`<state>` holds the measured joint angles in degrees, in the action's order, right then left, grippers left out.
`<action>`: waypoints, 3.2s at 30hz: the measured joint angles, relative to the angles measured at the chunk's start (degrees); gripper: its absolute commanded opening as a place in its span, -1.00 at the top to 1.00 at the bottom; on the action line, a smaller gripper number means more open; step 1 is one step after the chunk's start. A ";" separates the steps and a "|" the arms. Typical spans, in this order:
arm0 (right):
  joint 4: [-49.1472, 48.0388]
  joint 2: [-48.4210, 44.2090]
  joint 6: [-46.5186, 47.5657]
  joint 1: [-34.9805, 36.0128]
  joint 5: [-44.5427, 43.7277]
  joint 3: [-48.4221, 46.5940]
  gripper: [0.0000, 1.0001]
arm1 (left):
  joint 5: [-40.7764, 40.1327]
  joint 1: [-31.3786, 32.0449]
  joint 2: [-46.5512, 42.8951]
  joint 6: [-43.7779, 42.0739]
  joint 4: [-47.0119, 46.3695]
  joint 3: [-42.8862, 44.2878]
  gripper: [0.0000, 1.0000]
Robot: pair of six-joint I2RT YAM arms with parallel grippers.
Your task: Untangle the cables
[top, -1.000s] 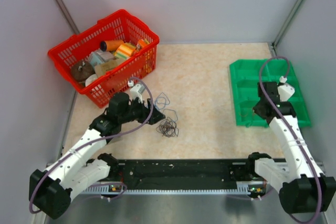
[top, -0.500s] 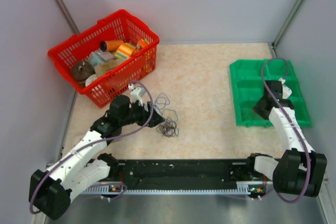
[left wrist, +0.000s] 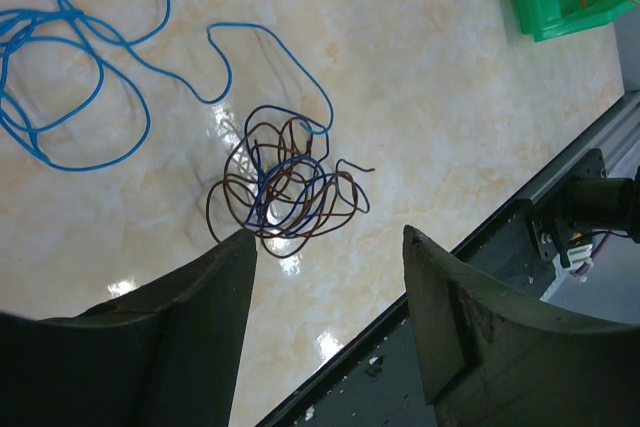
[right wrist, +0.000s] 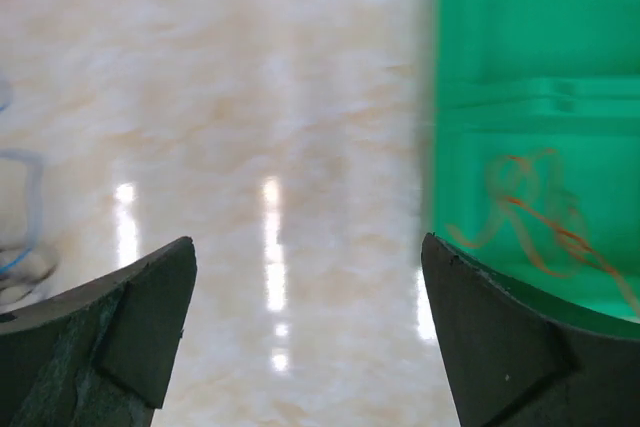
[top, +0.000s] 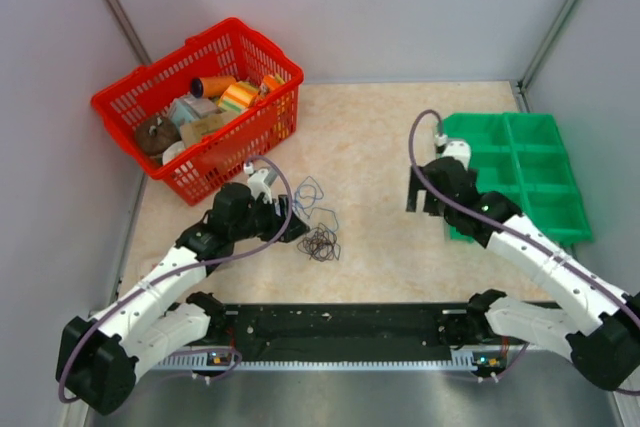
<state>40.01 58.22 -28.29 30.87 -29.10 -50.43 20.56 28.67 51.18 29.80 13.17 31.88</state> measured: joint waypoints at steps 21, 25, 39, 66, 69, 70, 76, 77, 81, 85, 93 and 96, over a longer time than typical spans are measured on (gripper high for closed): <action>-47.06 32.15 -2.67 13.18 40.81 0.31 -0.59 | -5.84 0.22 -1.92 11.23 -0.07 -7.21 0.08; -46.97 40.79 0.55 12.68 39.47 -10.73 -0.61 | -11.80 0.20 -13.81 13.70 2.71 -8.44 -0.13; -42.75 59.80 11.78 11.28 37.46 -26.38 -0.22 | -21.73 0.22 -31.21 15.72 14.73 -8.63 -0.11; -37.94 50.60 14.43 17.84 9.44 -17.73 1.00 | -20.72 0.20 -24.79 16.59 13.44 -7.10 -0.31; -36.02 40.70 14.73 17.86 11.26 -16.61 1.00 | -18.78 0.20 -23.26 16.20 13.16 -4.07 -0.44; -35.82 36.50 14.80 17.88 12.04 -16.65 1.00 | -17.86 0.20 -22.69 15.85 12.50 -2.62 -0.48; -34.93 20.44 14.73 17.86 15.72 -19.76 1.00 | -11.41 0.20 -18.84 12.83 6.64 2.58 -0.60; -34.51 18.91 14.62 17.88 16.68 -20.28 1.00 | -9.64 0.20 -17.99 12.22 5.29 2.97 -0.62; -31.98 14.29 13.46 17.88 20.76 -20.98 1.00 | -2.99 0.20 -16.11 10.97 0.85 3.06 -0.71; -28.79 10.99 11.26 17.88 24.37 -21.00 1.00 | 3.63 0.20 -13.77 10.51 -4.00 3.08 -0.69; -26.75 6.64 4.44 17.88 30.12 -23.17 1.00 | 10.58 1.22 -9.75 12.31 -13.99 3.13 -0.14; -26.93 5.99 1.38 17.88 31.01 -23.19 1.00 | 8.39 4.85 -8.85 12.26 -14.53 2.95 -0.32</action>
<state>13.08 64.20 -26.92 48.75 1.91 -73.63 28.95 33.52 42.33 42.06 -1.37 34.83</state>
